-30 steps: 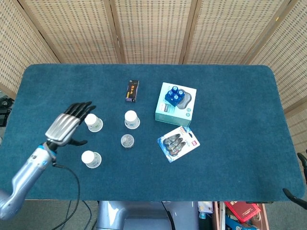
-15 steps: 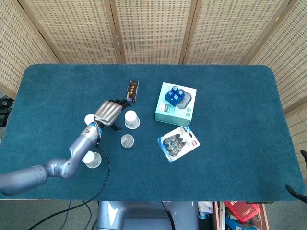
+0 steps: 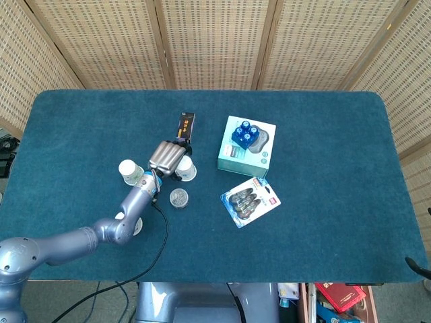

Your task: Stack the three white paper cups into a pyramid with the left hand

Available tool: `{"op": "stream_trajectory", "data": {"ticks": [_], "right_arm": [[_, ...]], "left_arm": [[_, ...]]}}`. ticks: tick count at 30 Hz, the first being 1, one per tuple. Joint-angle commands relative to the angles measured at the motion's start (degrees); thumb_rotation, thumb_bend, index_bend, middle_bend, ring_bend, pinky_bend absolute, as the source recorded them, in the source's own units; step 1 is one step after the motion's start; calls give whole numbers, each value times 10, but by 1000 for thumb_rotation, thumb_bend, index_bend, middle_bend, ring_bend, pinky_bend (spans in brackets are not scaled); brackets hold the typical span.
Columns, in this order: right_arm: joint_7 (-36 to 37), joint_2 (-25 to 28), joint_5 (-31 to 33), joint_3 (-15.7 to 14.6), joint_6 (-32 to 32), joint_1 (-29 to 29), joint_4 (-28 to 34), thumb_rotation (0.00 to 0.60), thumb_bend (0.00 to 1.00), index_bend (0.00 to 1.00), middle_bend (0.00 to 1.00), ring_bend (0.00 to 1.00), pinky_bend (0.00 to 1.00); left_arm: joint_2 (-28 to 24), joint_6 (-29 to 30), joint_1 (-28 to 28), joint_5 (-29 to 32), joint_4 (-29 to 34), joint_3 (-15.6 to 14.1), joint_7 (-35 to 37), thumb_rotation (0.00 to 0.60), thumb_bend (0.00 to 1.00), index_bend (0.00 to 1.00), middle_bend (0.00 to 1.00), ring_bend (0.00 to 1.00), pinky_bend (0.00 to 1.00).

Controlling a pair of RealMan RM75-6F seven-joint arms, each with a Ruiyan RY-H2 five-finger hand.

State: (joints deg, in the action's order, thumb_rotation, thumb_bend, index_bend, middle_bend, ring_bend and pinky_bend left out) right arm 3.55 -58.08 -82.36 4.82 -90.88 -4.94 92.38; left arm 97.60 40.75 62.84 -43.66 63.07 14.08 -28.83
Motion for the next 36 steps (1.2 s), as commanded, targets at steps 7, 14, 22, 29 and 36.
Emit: {"op": "stream_trajectory", "data": {"ticks": [7,14,22,29,36], "right_arm": [[7,3,11,4,8,2,-1,600,0,0,0,0,0],[12,4,10,3,8,2,0,600,0,0,0,0,0],[11,5,4,0,4,0,6,600,0,0,0,0,0],[7,5,5,0,6,1,9,600,0,0,0,0,0],[3,5,1,-2,6,2,13,600,0,0,0,0,0]], "left_arm": [[32,4,13,9,-41,3,4,600,209,480,437,440,445],[-3,25,1,-23,7,7,25,600,209,482,438,441,446],[-146,63,-46,-111,196,4,72,600,209,482,438,441,446],[-269,72,-94,-204,363,-33,107,600,209,482,438,441,446],[-317,66,-129,-260,430,-89,116,600,209,482,438,441,446]]}}
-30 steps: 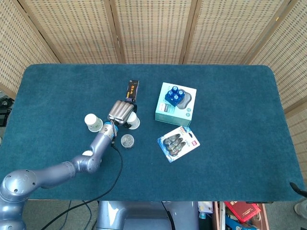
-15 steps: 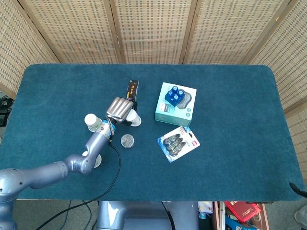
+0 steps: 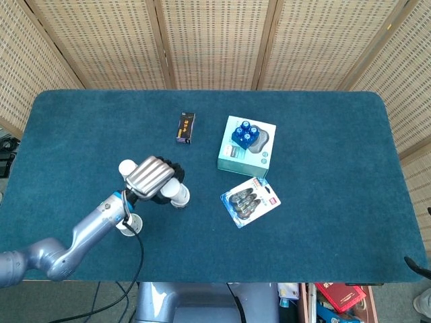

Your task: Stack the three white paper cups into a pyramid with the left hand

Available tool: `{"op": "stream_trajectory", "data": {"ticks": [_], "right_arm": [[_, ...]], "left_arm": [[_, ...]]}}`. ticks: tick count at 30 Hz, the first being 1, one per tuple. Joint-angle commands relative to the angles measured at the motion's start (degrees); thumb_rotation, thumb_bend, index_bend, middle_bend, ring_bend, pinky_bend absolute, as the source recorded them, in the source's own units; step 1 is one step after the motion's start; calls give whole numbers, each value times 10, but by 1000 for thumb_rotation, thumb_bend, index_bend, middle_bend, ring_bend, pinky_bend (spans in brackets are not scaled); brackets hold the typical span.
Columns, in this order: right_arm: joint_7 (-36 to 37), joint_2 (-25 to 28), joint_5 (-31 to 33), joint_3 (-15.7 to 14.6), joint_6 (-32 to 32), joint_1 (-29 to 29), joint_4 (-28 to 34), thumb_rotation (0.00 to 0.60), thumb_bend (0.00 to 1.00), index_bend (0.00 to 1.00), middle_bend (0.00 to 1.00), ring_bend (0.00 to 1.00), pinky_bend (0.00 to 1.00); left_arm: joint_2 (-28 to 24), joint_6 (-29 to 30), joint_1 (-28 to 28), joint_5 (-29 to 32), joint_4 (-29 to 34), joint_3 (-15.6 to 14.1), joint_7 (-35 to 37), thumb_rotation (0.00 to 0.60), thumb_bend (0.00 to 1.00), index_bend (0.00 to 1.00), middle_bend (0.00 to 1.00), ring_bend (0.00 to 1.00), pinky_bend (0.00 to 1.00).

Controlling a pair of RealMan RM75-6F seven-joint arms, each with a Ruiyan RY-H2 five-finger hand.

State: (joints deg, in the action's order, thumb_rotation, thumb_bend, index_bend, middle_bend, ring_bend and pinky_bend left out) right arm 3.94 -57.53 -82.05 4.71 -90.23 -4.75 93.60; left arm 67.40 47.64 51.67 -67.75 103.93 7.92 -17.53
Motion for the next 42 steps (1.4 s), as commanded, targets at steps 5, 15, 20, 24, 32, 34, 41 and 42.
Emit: {"op": "stream_trajectory", "data": {"ticks": [5,15,20,24,32,34,41,42], "right_arm": [[2,2,-6,-2,-6,-2,2,600,0,0,0,0,0],[17,8,-10,-4,-11,-6,4,600,0,0,0,0,0],[23,12,-12,-4,-13,-8,5,600,0,0,0,0,0],[25,13,-12,-4,-14,-8,5,600,0,0,0,0,0],[25,14,-13,-6,-12,-7,6,600,0,0,0,0,0],[26,14,-14,-6,-11,-7,7,600,0,0,0,0,0],[30,16,-12,-6,-7,-6,8,600,0,0,0,0,0],[31,16,-12,-6,-6,-5,8,600,0,0,0,0,0]], "left_arm": [[-9,5,-36,-32,24,-51,-1,600,209,482,438,441,446],[27,3,-51,-41,-10,-71,5,600,209,482,438,441,446],[55,7,-53,-39,-37,-72,-4,600,209,482,438,441,446],[72,5,-55,-31,-58,-77,-21,600,209,482,438,441,446],[84,10,-65,-31,-71,-82,-15,600,209,482,438,441,446],[84,11,-67,-34,-71,-83,-11,600,209,482,438,441,446],[81,28,-86,-54,-87,-96,-5,600,209,482,435,428,446],[82,31,-89,-55,-90,-96,-4,600,209,482,430,420,444]]}}
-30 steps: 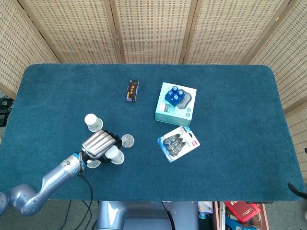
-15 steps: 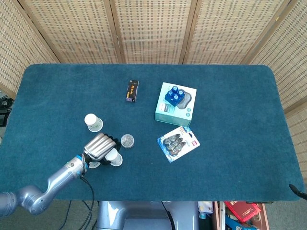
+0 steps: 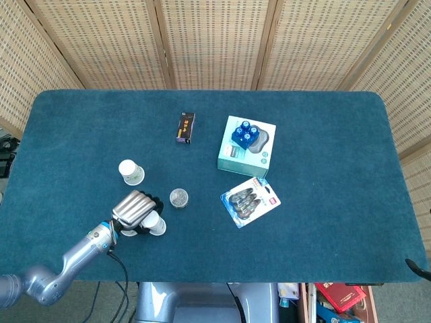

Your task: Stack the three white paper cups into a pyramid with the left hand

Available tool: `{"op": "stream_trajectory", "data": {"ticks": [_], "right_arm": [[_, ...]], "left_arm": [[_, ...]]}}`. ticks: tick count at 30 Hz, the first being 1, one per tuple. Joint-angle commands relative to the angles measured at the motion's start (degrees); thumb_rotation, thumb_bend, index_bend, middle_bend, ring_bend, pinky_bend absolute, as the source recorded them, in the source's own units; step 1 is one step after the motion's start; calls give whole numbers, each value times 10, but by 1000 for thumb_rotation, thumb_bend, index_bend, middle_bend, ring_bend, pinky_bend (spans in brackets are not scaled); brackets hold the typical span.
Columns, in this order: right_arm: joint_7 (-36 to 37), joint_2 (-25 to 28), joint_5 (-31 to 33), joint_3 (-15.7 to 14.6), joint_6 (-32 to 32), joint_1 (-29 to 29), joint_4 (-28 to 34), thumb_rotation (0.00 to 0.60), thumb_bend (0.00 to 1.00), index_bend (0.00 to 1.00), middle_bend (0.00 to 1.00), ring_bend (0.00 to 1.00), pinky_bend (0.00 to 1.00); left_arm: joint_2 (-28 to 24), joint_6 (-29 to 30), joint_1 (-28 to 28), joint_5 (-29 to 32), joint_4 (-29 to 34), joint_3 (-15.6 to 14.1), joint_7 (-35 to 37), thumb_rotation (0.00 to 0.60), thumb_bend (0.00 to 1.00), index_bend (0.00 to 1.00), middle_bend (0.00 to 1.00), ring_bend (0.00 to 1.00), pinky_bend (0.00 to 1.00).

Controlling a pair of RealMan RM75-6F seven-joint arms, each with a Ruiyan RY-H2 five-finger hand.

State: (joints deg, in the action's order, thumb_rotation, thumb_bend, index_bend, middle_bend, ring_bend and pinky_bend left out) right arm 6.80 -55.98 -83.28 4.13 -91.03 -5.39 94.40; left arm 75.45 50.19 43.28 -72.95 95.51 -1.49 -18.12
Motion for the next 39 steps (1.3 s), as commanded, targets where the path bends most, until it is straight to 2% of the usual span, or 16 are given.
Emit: {"op": "stream_trajectory", "data": {"ticks": [1,2,3,4,5,6,7,9,12,16,20,22,28,33,39], "right_arm": [[3,1,0,-1,4,1,0,600,0,0,0,0,0],[2,1,0,-1,4,2,0,600,0,0,0,0,0],[1,1,-1,-1,4,2,0,600,0,0,0,0,0],[0,1,-2,-2,4,2,1,600,0,0,0,0,0],[1,1,-2,-2,4,2,1,600,0,0,0,0,0],[2,1,-2,-3,6,2,2,600,0,0,0,0,0],[3,2,-1,-3,7,2,3,600,0,0,0,0,0],[2,2,-1,-3,7,2,3,600,0,0,0,0,0],[2,2,-2,-4,8,3,3,600,0,0,0,0,0],[3,3,-3,-5,9,3,5,600,0,0,0,0,0],[4,4,-4,-6,7,2,6,600,0,0,0,0,0],[11,6,-7,-8,11,3,7,600,0,0,0,0,0],[11,8,-9,-8,8,2,9,600,0,0,0,0,0],[15,8,-2,-6,8,1,7,600,0,0,0,0,0],[15,7,4,-5,18,5,6,600,0,0,0,0,0]], "left_arm": [[3,8,-8,-4,-9,-2,4,600,209,482,408,397,433],[4,8,-9,-6,-10,-3,6,600,209,477,379,365,417],[3,5,-10,-9,-11,-4,13,600,209,445,312,281,372],[1,0,-10,-11,-10,-5,20,600,209,370,212,168,297],[-2,-5,-9,-13,-9,-6,25,600,209,294,141,100,235],[-11,-15,-8,-14,-3,-8,40,600,209,168,59,29,146],[-20,-25,-6,-14,4,-10,50,600,209,67,8,0,74],[-33,-38,-4,-18,13,-11,69,600,209,2,0,0,18],[-48,-43,-4,-30,20,-11,91,600,209,0,0,0,0],[-60,-9,-16,-49,25,2,118,600,208,0,0,0,0],[-70,39,-26,-67,19,29,149,600,208,0,0,0,0],[-72,49,-22,-56,5,52,159,600,209,0,0,0,0],[-43,8,5,10,-68,87,150,600,209,0,0,0,56],[5,-65,24,86,-168,88,146,600,210,0,0,0,73],[53,-96,32,113,-251,90,155,600,211,3,15,23,133]]}}
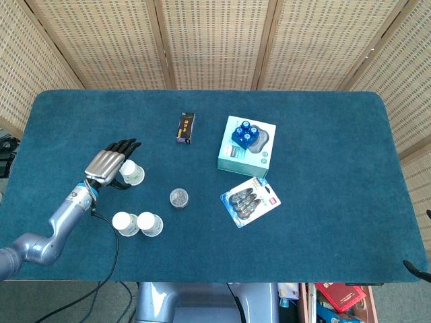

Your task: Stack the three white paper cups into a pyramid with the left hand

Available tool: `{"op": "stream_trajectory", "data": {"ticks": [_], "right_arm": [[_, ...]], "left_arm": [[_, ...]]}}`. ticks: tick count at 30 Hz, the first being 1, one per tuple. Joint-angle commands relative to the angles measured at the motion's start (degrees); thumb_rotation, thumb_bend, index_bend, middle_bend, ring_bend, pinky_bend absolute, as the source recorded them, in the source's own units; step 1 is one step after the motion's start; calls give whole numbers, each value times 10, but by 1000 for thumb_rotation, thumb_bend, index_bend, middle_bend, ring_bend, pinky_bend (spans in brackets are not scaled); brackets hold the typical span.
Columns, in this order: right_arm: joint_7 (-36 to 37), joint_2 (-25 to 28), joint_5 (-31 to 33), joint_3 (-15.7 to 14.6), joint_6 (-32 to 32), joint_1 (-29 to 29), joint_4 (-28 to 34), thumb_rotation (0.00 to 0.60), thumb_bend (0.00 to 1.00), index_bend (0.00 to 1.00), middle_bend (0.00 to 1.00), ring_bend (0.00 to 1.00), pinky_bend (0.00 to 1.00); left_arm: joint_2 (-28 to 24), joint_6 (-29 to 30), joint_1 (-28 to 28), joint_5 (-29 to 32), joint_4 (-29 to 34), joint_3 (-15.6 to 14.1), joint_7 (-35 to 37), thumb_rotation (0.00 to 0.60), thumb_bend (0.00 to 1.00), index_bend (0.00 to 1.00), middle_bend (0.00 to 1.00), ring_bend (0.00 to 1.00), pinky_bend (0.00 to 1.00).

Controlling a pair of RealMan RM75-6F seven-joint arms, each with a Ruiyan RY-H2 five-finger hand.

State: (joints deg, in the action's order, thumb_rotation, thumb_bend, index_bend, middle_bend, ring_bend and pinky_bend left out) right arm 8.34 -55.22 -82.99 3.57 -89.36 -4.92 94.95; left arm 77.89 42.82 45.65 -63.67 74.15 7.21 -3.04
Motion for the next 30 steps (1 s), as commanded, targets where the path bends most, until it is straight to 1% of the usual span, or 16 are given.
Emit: {"op": "stream_trajectory", "data": {"ticks": [1,5,8,10,13,17,22,27,30], "right_arm": [[-2,0,2,1,1,1,0,600,0,0,0,0,0],[-5,-1,5,1,4,2,2,600,0,0,0,0,0],[-6,-1,7,1,6,2,2,600,0,0,0,0,0],[-7,-2,9,1,7,3,2,600,0,0,0,0,0],[-7,-2,11,2,8,3,2,600,0,0,0,0,0],[-6,-2,12,2,10,3,2,600,0,0,0,0,0],[-6,-1,12,1,11,3,3,600,0,0,0,0,0],[-8,-1,13,1,11,3,5,600,0,0,0,0,0],[-9,-1,12,0,10,2,6,600,0,0,0,0,0]], "left_arm": [[34,-26,9,22,-46,4,6,600,210,12,32,43,149],[61,-27,13,19,-83,4,4,600,210,87,99,113,207],[77,-23,14,14,-102,4,0,600,211,159,176,185,256],[88,-12,12,15,-113,8,-3,600,211,236,263,258,305],[103,10,9,14,-131,8,-25,600,211,323,367,350,373],[115,30,3,26,-140,14,-50,600,212,355,410,394,395],[116,31,-1,31,-140,18,-57,600,211,420,472,444,446],[115,34,-3,28,-137,23,-55,600,211,437,482,455,449],[104,44,-6,21,-124,29,-48,600,211,437,482,455,449]]}}
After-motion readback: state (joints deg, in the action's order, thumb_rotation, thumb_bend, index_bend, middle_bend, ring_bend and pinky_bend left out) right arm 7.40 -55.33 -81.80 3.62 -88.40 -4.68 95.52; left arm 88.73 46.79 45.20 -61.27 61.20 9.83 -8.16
